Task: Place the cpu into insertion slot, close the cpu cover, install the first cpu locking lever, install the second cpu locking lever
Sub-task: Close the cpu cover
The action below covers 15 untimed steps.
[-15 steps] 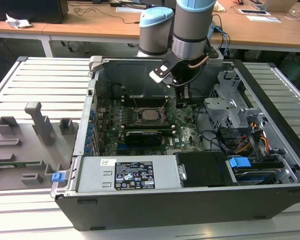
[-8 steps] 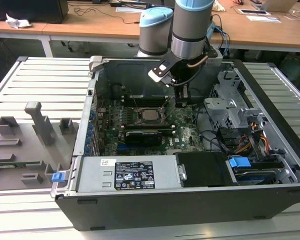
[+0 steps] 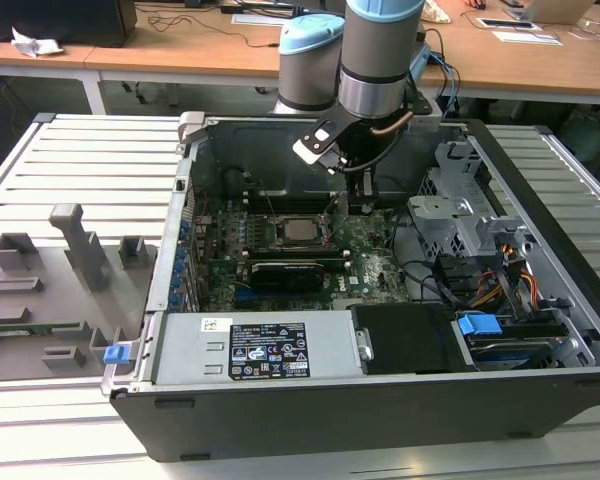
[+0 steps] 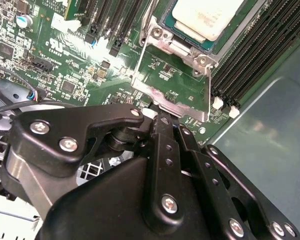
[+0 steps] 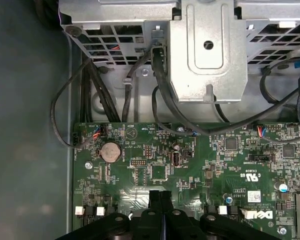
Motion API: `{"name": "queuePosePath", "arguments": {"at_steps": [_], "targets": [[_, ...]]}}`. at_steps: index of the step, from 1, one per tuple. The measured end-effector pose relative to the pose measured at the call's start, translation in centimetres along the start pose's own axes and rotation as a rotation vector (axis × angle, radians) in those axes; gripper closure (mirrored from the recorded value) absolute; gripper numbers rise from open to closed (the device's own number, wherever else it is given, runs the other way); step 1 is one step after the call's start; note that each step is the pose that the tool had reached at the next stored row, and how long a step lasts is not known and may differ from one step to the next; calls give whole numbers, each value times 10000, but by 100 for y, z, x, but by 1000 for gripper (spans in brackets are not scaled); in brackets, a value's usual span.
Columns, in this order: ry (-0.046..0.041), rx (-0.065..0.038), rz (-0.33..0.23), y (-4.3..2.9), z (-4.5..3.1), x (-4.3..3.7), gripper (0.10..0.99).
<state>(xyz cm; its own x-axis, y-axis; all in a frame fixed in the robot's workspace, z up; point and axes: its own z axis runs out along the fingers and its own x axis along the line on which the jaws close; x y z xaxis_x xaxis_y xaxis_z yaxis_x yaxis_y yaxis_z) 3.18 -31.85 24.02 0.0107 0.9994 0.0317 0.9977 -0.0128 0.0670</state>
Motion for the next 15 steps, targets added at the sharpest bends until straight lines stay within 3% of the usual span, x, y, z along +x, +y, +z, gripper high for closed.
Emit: {"name": "queuePosePath", "arguments": {"at_steps": [7,15], "targets": [[0,0,-1,-76,-5,-1,980],[0,-1,1,-116,-8,-1,980]]}}
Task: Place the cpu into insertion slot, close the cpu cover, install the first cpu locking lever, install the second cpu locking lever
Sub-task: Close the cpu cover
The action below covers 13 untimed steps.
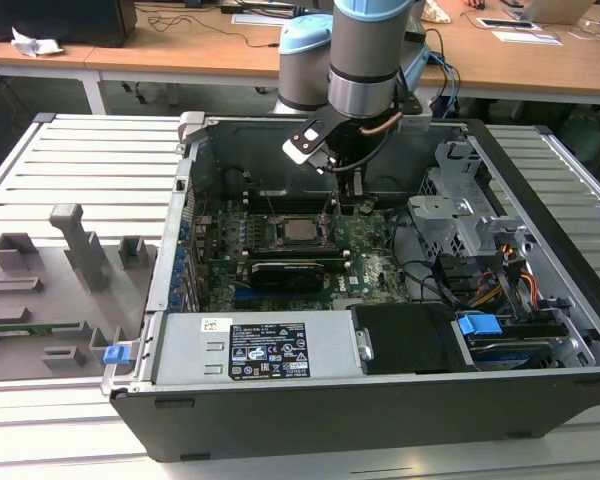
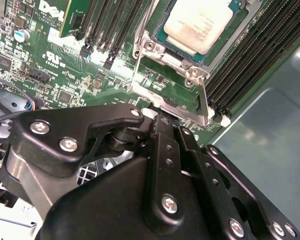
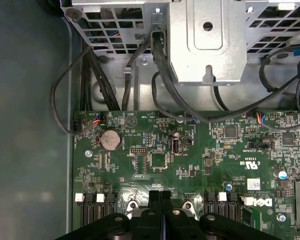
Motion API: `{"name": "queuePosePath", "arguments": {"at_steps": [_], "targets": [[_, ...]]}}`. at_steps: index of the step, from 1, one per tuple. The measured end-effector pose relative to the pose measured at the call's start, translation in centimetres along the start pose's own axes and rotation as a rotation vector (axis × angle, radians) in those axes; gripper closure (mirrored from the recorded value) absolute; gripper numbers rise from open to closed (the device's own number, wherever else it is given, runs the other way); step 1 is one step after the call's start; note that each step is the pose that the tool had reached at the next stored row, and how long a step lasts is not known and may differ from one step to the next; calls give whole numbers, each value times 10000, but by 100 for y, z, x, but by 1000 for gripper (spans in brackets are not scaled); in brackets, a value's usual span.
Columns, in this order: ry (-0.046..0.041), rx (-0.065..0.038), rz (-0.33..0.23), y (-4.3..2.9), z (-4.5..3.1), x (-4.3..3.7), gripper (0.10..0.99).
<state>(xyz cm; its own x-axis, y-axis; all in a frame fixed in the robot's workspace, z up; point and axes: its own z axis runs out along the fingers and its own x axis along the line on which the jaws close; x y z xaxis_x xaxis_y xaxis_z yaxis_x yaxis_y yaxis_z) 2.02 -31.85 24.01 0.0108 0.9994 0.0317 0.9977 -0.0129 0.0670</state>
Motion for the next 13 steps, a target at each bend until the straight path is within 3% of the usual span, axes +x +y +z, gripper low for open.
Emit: {"name": "queuePosePath", "arguments": {"at_steps": [13], "targets": [[0,0,2,-37,-3,0,980]]}}
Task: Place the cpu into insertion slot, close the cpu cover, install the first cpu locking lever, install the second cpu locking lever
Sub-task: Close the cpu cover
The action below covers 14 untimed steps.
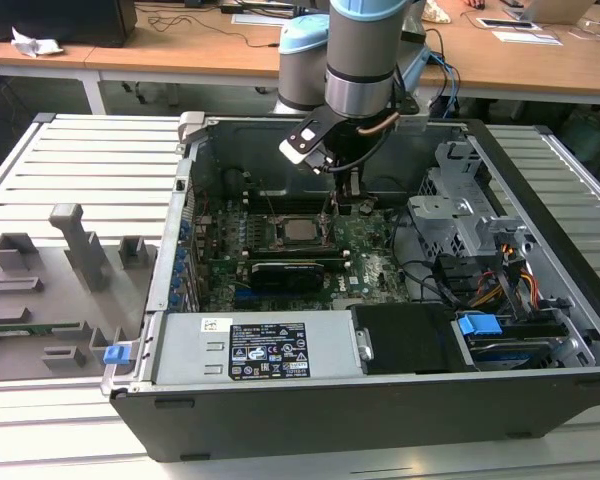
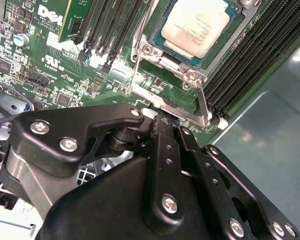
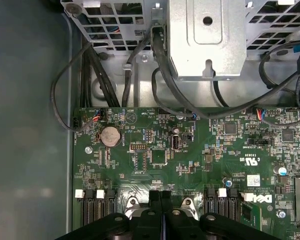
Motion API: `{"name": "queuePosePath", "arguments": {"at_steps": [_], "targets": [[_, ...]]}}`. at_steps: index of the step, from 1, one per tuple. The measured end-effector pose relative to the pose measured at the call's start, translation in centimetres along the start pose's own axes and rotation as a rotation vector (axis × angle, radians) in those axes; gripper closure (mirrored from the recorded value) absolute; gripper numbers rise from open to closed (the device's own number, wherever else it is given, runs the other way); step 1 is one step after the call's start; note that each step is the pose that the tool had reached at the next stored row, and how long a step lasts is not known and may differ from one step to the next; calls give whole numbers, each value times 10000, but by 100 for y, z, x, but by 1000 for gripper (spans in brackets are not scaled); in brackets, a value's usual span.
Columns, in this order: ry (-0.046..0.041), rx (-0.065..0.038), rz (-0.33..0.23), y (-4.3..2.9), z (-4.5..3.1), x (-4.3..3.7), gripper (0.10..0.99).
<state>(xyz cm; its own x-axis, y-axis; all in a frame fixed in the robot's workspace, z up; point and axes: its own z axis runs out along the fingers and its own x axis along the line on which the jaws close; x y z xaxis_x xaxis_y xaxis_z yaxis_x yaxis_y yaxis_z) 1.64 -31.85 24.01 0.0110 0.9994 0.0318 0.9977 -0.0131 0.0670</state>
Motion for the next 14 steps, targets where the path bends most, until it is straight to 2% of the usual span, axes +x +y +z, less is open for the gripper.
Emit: {"name": "queuePosePath", "arguments": {"at_steps": [14], "targets": [[0,0,1,-49,-3,-1,980]]}}
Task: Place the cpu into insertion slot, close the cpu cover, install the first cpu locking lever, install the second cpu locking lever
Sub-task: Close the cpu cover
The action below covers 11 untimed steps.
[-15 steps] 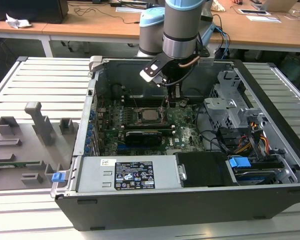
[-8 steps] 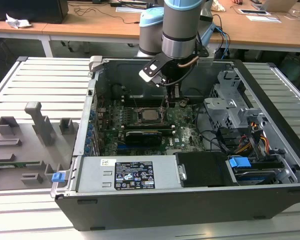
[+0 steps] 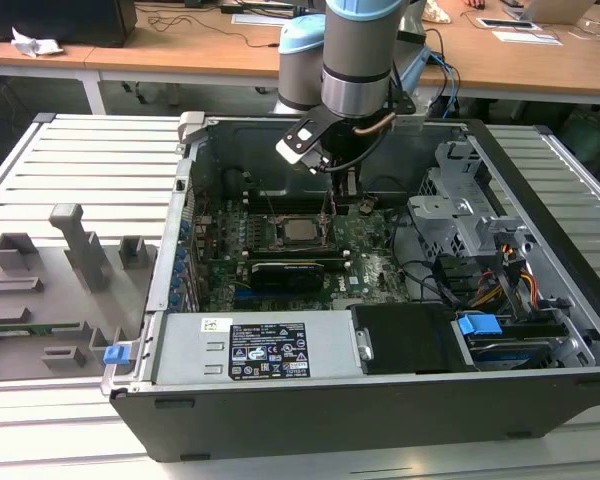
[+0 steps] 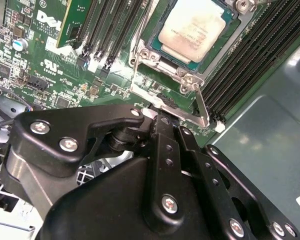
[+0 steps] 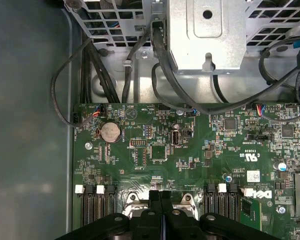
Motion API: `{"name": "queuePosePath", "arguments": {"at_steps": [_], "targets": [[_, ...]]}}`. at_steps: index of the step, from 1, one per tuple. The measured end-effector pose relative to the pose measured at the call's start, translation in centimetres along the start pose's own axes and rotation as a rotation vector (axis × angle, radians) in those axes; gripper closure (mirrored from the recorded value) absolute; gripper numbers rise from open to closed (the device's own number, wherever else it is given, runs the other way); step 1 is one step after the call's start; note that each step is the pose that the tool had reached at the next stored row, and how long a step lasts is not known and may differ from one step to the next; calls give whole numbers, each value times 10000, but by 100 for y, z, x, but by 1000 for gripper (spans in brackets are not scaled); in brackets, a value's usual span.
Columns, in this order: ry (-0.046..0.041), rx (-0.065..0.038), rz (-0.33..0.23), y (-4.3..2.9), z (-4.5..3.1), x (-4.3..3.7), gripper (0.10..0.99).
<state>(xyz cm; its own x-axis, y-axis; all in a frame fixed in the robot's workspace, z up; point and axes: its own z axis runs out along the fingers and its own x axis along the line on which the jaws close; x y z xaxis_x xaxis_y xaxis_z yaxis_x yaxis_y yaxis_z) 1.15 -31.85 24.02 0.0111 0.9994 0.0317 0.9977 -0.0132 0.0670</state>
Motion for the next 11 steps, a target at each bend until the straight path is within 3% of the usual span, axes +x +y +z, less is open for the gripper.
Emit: {"name": "queuePosePath", "arguments": {"at_steps": [11], "targets": [[1,-1,-1,-64,-4,0,980]]}}
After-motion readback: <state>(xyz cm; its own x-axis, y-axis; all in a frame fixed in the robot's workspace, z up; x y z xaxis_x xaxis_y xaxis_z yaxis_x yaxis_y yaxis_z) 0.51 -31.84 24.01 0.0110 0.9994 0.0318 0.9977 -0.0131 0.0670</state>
